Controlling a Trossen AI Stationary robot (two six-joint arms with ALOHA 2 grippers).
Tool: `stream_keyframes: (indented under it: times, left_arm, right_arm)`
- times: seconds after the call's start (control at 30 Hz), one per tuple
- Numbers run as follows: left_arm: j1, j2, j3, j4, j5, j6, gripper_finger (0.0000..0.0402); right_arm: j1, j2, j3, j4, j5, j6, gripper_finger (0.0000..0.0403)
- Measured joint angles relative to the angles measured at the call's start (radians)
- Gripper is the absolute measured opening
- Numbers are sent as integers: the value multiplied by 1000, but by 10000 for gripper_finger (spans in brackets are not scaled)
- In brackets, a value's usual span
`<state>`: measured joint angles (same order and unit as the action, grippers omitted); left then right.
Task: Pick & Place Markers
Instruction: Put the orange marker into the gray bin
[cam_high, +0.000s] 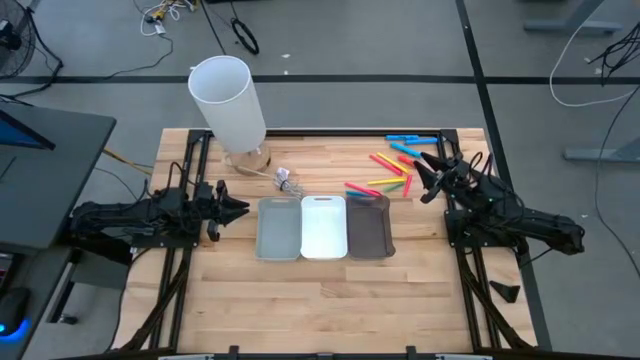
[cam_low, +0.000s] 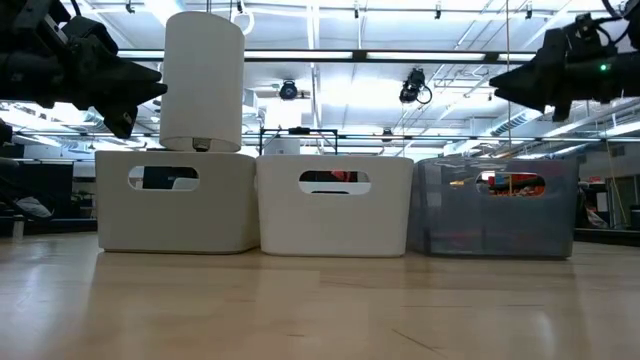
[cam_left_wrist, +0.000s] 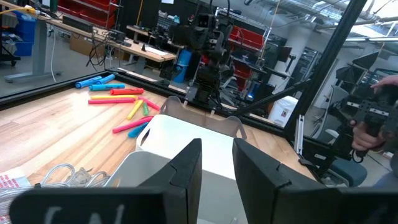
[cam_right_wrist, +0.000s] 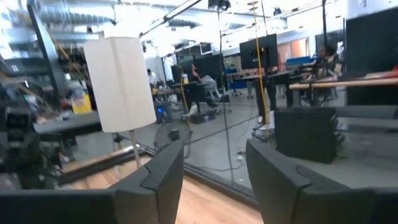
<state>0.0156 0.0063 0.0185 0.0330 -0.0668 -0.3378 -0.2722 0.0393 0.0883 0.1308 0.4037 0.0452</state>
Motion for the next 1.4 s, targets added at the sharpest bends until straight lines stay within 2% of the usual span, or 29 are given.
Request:
stream_keyframes:
  times: [0.47,0.77,1.0,1.4]
  left_arm:
    - [0,0,0,0,0,0,96]
    - [0,0,0,0,0,0,96]
    - [0,0,0,0,0,0,96]
    - [0,0,0,0,0,0,96]
  right_arm:
    - [0,315,303,-111,10,-2,176]
    - [4,490,526,-297,-1,1,176]
    - [40,603,704,-474,-6,82,176]
    - [99,797,988,-807,-170,284,176]
